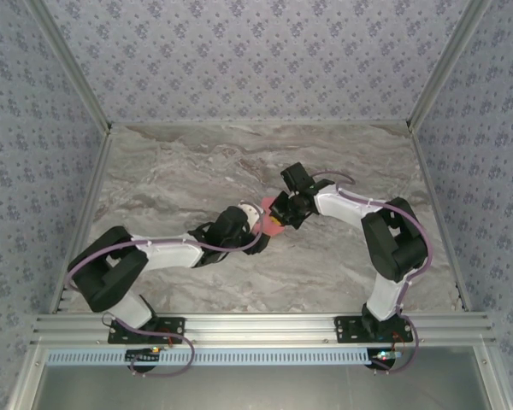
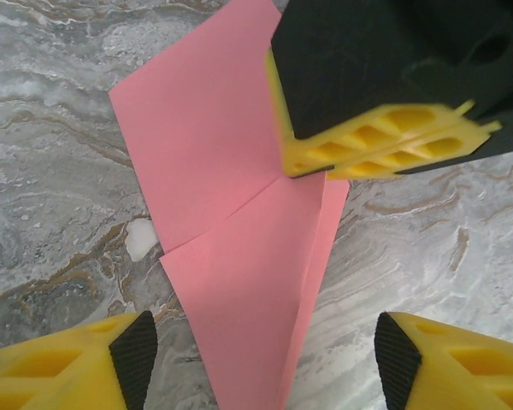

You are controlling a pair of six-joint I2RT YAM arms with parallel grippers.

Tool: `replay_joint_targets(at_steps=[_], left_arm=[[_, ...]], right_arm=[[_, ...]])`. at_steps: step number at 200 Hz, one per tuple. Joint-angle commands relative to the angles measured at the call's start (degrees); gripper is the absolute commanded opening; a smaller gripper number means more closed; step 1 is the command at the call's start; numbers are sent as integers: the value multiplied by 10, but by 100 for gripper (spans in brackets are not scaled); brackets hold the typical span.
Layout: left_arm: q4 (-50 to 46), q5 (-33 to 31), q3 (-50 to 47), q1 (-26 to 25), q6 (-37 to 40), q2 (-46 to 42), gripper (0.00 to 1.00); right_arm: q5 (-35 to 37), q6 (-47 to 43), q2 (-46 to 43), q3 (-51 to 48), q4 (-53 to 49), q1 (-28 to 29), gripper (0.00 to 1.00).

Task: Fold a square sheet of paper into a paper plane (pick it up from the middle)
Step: Fourth fold the wing at the center of the table.

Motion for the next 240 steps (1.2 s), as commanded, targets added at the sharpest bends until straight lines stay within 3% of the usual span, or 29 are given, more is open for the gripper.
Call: replay_joint_targets(at_steps=[1, 78, 132, 171, 198, 240], left_arm=[[44, 2, 2, -1, 36, 13, 70], [74, -11, 2, -1, 46, 49, 57], [87, -13, -2, 0, 59, 59, 38], [89, -5, -4, -1, 65, 65, 36], [87, -4, -2, 0, 70, 69, 27], [84, 14, -1, 0, 65, 71, 17]], right_arm=[[-18, 29, 3, -2, -5, -4, 0], [-40, 36, 0, -6, -10, -13, 2], [-58, 38, 0, -12, -7, -18, 8], [-68, 41, -2, -16, -3, -22, 9], [-70, 39, -2, -16, -3, -23, 9], [-65, 11, -6, -15, -5, -32, 35]])
